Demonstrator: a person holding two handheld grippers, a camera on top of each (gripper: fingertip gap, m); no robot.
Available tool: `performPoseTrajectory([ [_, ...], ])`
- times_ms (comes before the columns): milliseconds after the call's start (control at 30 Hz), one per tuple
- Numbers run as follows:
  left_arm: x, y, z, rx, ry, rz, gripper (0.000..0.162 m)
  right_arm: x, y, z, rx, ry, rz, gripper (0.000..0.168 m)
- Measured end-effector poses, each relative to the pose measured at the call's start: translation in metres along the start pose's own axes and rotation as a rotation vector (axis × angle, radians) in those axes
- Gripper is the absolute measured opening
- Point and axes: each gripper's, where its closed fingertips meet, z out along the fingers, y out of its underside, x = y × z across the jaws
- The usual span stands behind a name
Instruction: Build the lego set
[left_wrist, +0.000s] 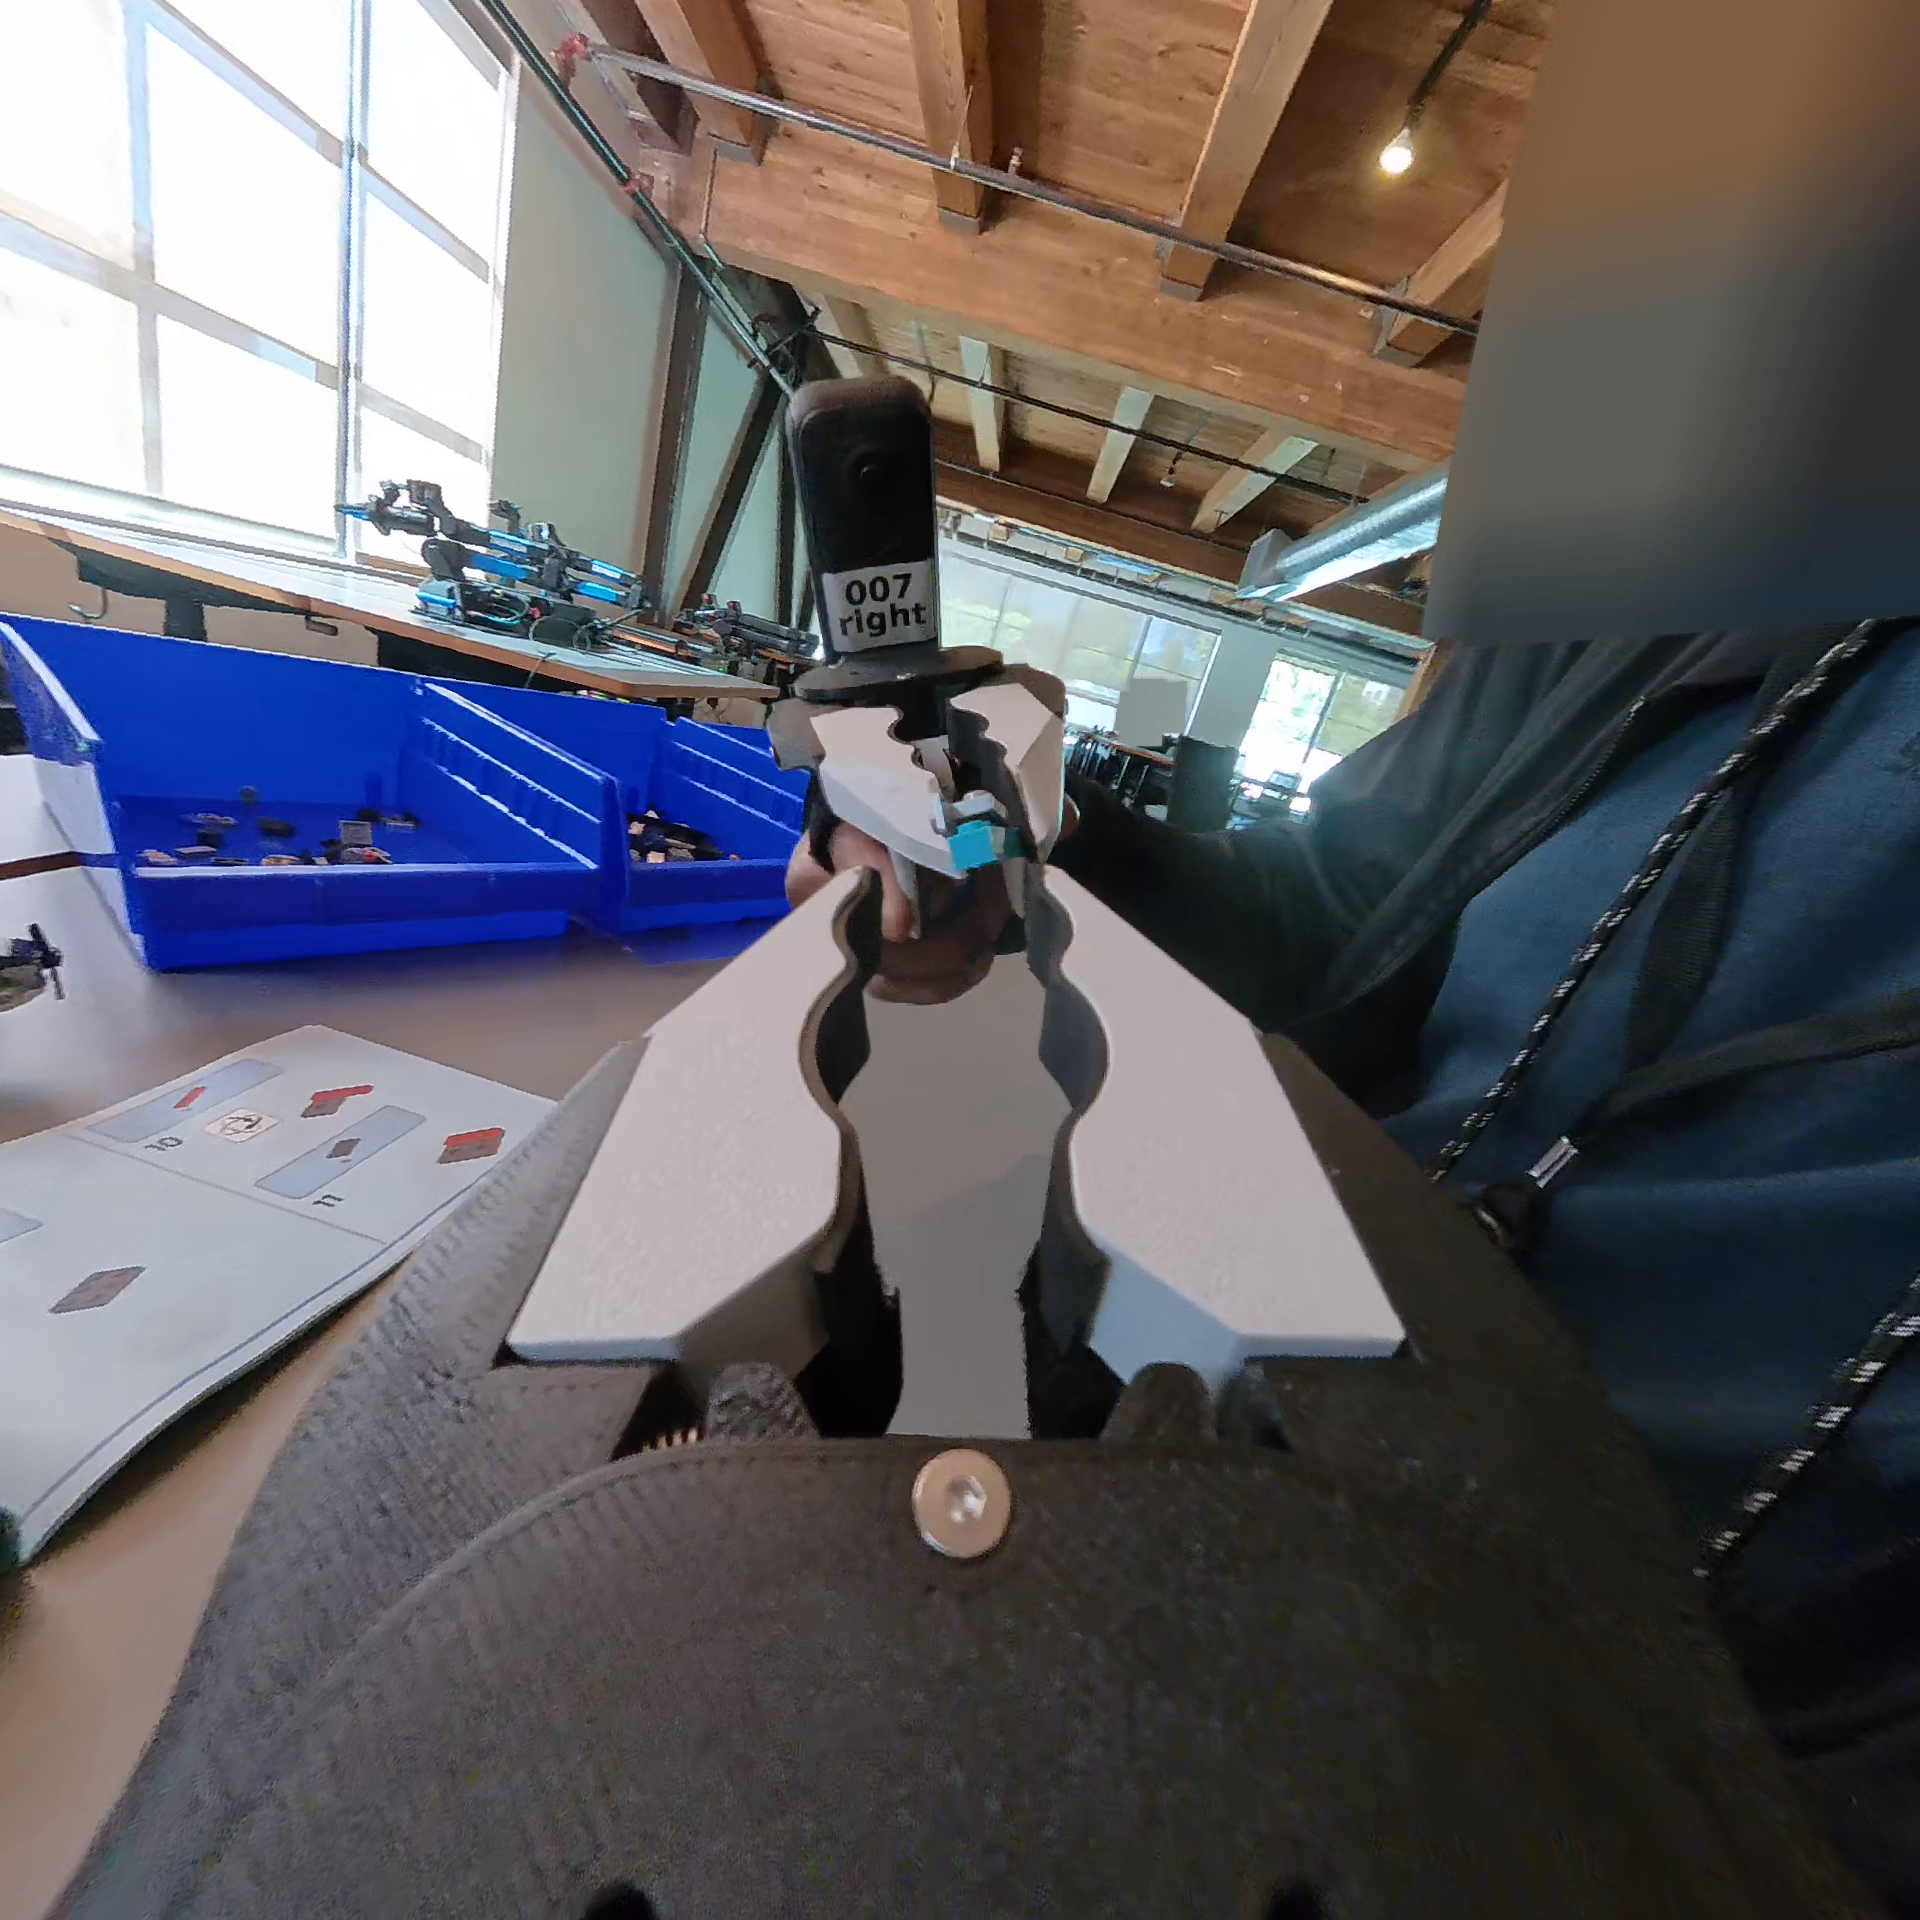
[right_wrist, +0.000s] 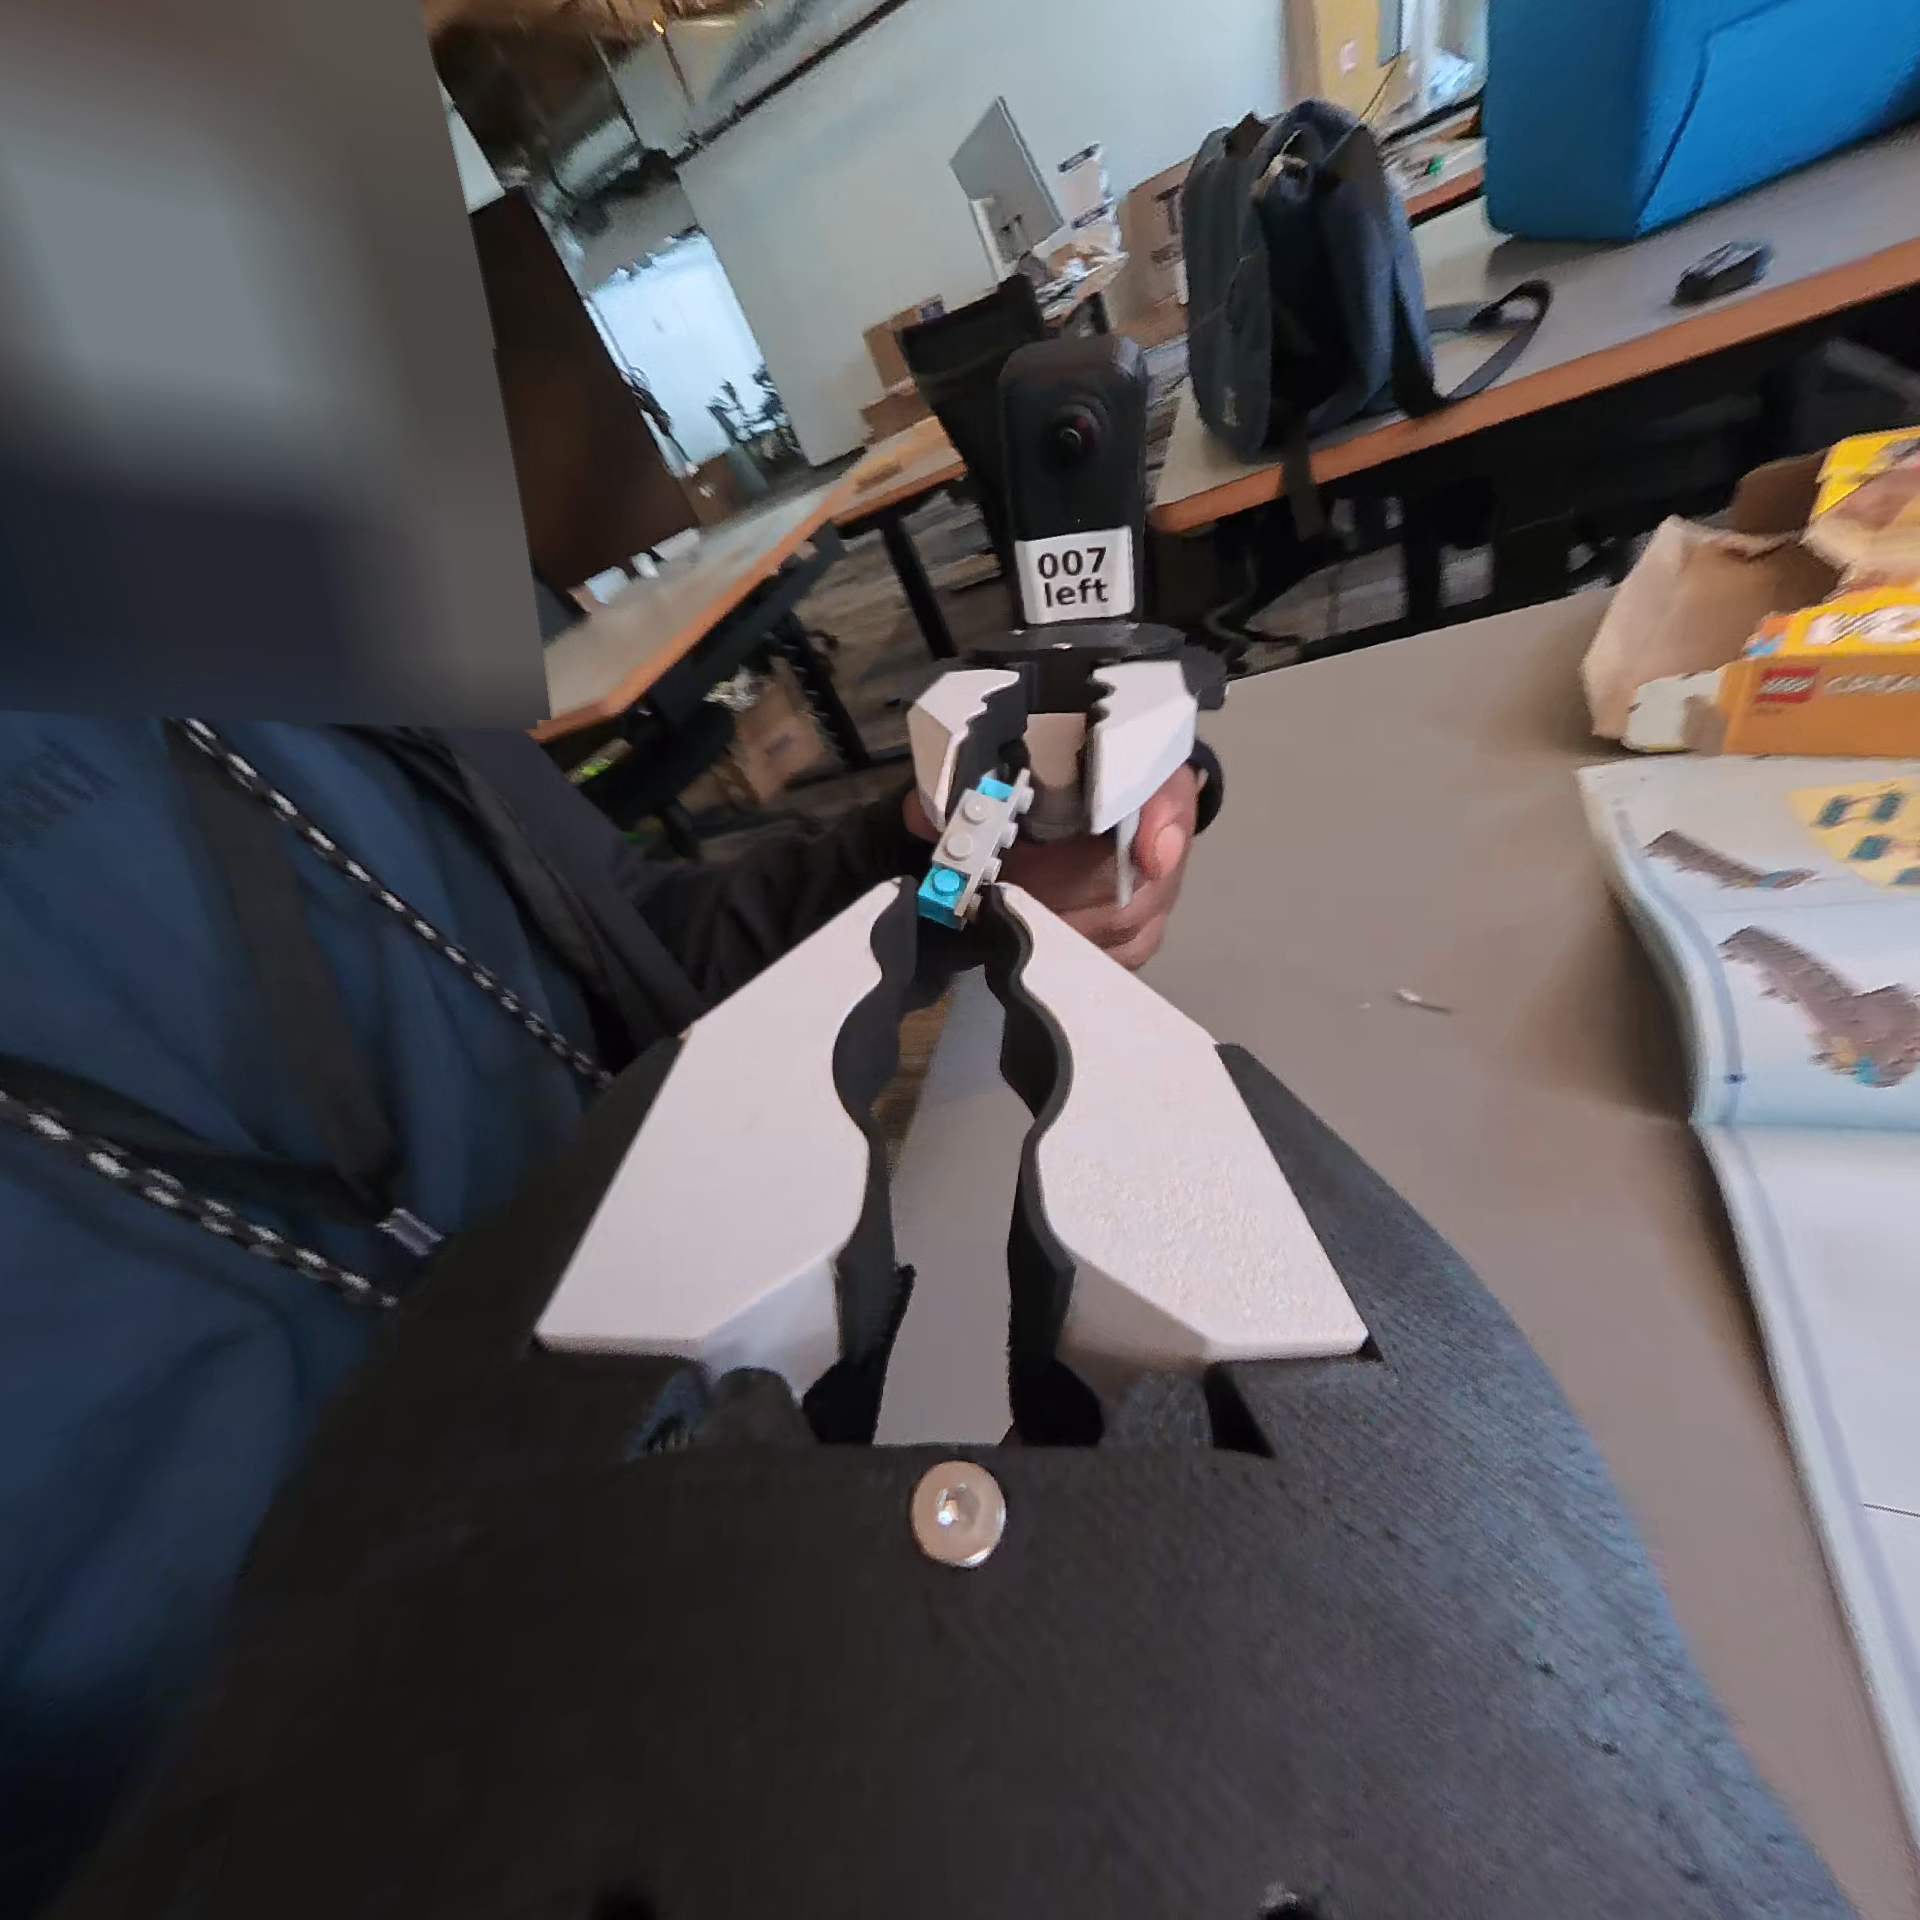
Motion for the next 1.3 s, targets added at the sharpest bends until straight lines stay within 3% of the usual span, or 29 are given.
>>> performPoseTrajectory([
  [467,0.002,0.011,0.011,-0.111,-0.117,0.357,0.042,-0.006,0.011,0.001,-0.118,-0.102,0.216,0.012],
  [633,0.008,0.019,0.019,-0.134,-0.074,0.381,0.04,-0.014,0.013,0.003,-0.138,-0.151,0.235,0.011],
  [800,0.016,0.017,0.023,-0.112,-0.025,0.388,0.018,-0.02,0.013,0.002,-0.141,-0.193,0.252,0.011],
  [1300,0.023,0.008,0.024,-0.05,0.006,0.386,0.019,-0.028,0.009,0.003,-0.129,-0.289,0.323,0.011],
])
